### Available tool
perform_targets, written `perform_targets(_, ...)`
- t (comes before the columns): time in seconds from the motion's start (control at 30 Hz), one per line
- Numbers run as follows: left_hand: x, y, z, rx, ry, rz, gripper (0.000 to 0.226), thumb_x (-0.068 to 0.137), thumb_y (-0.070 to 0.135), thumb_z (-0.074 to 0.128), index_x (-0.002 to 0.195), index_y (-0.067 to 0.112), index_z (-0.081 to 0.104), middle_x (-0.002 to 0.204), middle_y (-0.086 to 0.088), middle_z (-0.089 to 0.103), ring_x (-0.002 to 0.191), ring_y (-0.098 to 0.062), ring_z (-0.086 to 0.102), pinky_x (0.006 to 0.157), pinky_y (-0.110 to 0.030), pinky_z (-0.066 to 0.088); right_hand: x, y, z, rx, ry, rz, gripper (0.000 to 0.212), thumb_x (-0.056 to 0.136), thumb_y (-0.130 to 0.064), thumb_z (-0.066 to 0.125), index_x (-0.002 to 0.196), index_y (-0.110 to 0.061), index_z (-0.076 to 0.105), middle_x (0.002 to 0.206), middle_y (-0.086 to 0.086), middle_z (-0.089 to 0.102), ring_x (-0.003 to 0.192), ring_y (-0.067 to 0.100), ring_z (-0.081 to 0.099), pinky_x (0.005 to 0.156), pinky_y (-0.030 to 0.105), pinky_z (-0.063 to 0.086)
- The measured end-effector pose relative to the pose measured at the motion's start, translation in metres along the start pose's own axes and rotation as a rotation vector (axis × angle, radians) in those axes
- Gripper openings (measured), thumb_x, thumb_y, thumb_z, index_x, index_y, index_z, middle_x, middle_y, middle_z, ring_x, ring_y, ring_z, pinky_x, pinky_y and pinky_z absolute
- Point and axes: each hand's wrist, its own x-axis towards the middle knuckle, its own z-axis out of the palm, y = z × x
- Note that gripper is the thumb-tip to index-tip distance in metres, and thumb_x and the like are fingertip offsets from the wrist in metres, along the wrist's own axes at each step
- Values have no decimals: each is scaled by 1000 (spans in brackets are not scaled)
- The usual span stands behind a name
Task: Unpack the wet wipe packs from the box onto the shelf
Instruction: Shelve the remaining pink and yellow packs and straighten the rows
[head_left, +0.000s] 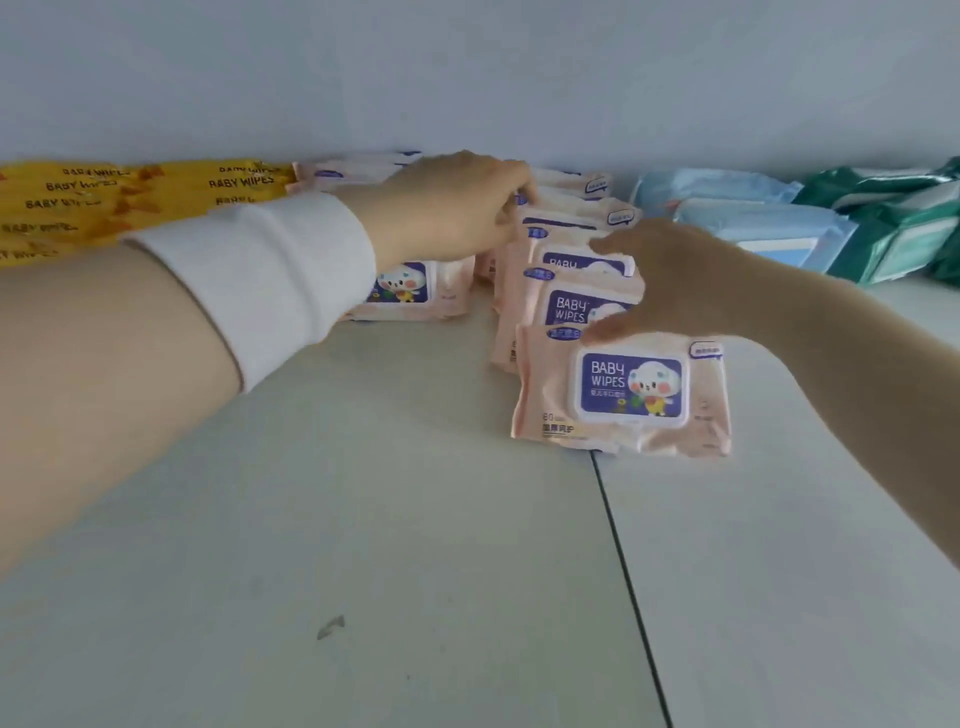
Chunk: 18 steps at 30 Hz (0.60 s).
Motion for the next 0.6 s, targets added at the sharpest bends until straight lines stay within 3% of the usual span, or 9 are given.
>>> perform_targets(0.1, 18, 37, 25, 36, -151, -10, 40, 94, 32, 48, 130, 16, 47, 124, -6, 57, 114, -25, 53, 93, -34, 40, -12, 42, 24, -102, -133, 15, 101, 65, -57, 72, 145, -17, 26, 143, 11, 33, 133, 28, 34, 108, 37, 30)
perform_targets(0.2, 30, 47, 47, 51, -247, -72, 41, 94, 36, 48, 123, 8, 52, 122, -11, 58, 106, -29, 56, 90, -36, 45, -15, 60, 44, -138, -87, -51, 103, 63, -62, 71, 144, -18, 25, 138, 9, 30, 124, 28, 43, 102, 39, 38)
perform_targets(0.37, 36, 39, 53, -132, -401, -192, 47, 90, 42, 54, 123, 10, 49, 119, -6, 56, 98, -19, 51, 83, -30, 40, -19, 66, 51, -136, 11, -126, 78, 66, -62, 70, 122, -17, 40, 118, 3, 57, 107, 25, 53, 80, 33, 38)
perform_targets(0.5, 34, 35, 49, -239, -478, -236, 29, 89, 43, 55, 93, 15, 53, 75, 4, 44, 70, -14, 40, 61, -27, 31, -12, 68, 49, -219, 214, -207, 82, 64, -57, 73, 126, -14, 41, 130, 7, 45, 120, 27, 40, 96, 36, 34)
perform_targets(0.6, 29, 33, 45, -367, -421, -192, 25, 89, 37, 57, 71, 24, 46, 69, 5, 42, 64, -12, 37, 59, -27, 30, -1, 70, 46, -163, 276, -260, 97, 58, -50, 80, 135, -11, 36, 152, 12, 14, 140, 31, 14, 111, 40, 21)
